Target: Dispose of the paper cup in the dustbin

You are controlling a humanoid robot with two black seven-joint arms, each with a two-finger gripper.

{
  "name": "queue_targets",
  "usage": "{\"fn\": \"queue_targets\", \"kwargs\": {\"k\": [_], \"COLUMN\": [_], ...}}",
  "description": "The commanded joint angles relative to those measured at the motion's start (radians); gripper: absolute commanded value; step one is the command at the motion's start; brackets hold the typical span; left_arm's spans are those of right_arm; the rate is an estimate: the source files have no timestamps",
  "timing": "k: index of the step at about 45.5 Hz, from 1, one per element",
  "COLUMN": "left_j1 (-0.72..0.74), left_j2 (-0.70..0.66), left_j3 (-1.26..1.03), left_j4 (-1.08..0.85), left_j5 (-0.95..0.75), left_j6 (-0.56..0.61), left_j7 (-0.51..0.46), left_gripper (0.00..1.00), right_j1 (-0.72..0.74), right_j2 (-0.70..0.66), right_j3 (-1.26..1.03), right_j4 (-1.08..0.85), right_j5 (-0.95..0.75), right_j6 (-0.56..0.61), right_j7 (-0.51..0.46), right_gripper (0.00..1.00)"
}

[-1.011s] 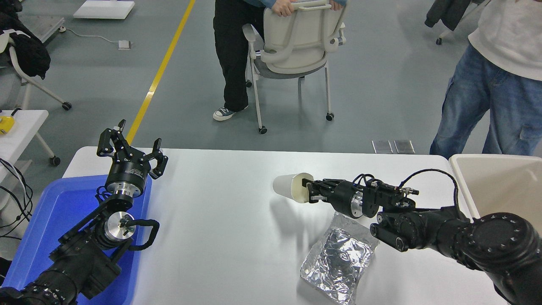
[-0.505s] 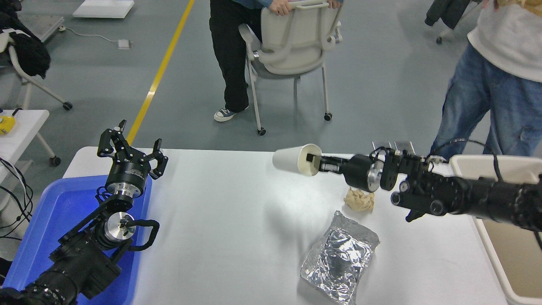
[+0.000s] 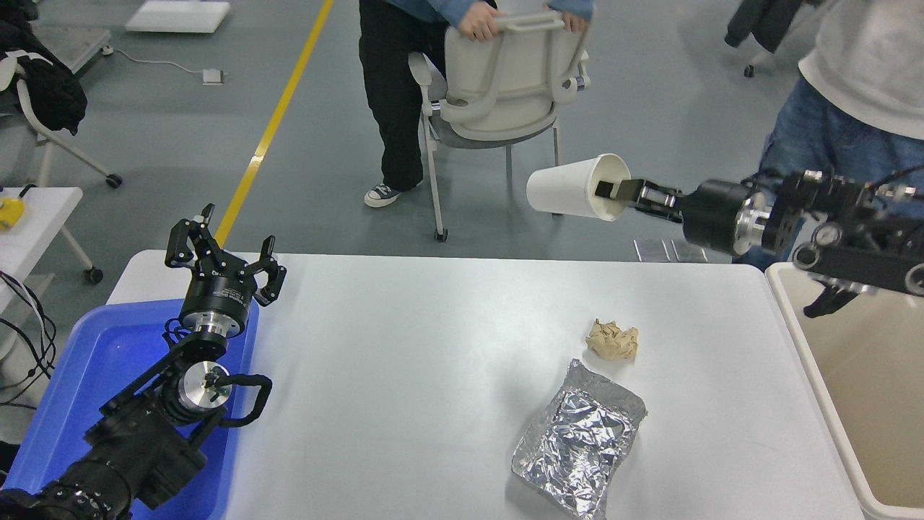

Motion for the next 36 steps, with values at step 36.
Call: {"fn": "queue_targets", "kwargs": {"k": [36], "left_j1": [0.001], "left_j2": [0.003], "left_j3": [0.0], "left_j4": [0.0], "left_j5": [0.0], "left_j6": [0.0], "left_j7": [0.0], "left_gripper": [1.0], "right_j1": [-0.302], "right_j2": [-0.506], "right_j3": [0.049], "right_j4": [-0.408], "right_j5": [0.406], "right_j6": [0.121], "right_j7": [-0.244], "right_gripper": [0.0]}}
